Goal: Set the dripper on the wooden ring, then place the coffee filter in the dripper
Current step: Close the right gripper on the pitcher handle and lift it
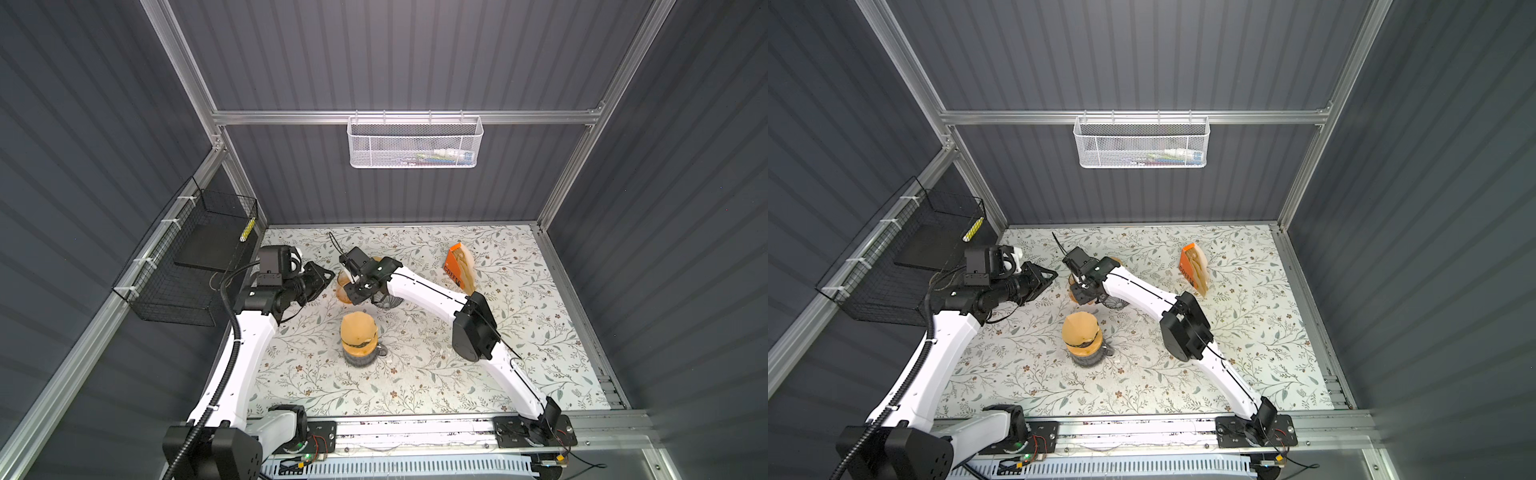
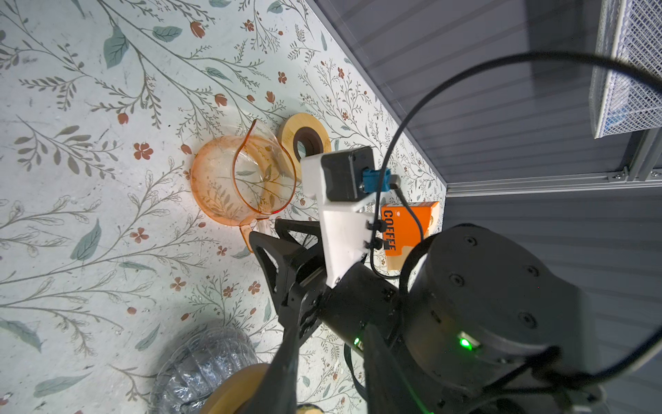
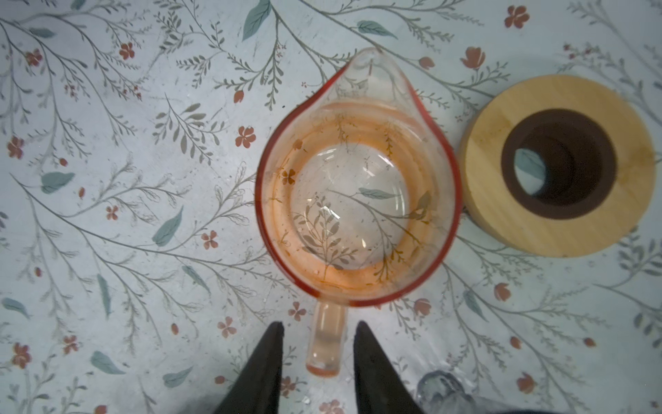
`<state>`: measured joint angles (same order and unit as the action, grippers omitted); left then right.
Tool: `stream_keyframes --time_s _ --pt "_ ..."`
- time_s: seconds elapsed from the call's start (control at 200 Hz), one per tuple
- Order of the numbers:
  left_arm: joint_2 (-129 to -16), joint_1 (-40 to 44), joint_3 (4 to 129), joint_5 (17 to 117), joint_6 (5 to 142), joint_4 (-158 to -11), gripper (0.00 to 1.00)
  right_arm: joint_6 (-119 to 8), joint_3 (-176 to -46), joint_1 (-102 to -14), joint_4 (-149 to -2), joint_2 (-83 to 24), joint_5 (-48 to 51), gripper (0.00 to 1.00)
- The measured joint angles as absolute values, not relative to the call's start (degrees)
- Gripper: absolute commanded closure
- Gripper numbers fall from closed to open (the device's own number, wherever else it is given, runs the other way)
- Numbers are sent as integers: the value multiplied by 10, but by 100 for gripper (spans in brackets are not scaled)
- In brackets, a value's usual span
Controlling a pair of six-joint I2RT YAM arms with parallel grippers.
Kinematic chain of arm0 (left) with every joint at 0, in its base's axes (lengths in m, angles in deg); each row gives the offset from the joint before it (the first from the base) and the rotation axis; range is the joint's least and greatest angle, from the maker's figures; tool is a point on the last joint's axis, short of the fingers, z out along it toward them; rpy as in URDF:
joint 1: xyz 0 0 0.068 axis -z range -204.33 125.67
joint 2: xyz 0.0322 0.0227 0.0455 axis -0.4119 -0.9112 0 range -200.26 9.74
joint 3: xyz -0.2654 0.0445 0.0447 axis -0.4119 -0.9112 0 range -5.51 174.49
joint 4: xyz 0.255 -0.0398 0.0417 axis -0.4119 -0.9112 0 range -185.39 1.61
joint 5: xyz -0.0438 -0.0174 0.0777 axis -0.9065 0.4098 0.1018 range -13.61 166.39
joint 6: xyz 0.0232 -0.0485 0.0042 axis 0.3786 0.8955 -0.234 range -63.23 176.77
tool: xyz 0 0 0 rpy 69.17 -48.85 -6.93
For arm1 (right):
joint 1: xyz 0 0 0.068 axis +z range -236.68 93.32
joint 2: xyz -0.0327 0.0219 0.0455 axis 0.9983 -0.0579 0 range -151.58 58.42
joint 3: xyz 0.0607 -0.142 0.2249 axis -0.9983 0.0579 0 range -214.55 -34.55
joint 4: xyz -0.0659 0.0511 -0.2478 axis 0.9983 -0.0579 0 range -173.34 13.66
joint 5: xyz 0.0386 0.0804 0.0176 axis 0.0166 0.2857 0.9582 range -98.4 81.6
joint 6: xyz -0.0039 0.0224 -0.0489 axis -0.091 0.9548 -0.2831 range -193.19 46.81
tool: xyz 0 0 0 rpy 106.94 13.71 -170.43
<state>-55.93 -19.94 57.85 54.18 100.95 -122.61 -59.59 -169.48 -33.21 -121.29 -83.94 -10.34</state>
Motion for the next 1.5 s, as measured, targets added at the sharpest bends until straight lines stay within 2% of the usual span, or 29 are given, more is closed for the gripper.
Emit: stream_keyframes --time_s 0.45,0.79,1.266,1.496 --pt "-539 -202 566 532 1010 -1226 68 -592 -1697 -322 -1223 -866 -119 59" --pt "-532 -202 566 529 1009 -1227 68 -587 -1697 -322 -1225 -874 -149 71" --pt "-526 -203 566 527 1009 -1229 68 -587 -1695 -322 -1218 -874 -160 100" --pt "-526 -204 562 528 1009 -1230 68 -587 -1661 -322 -1202 -854 -162 100"
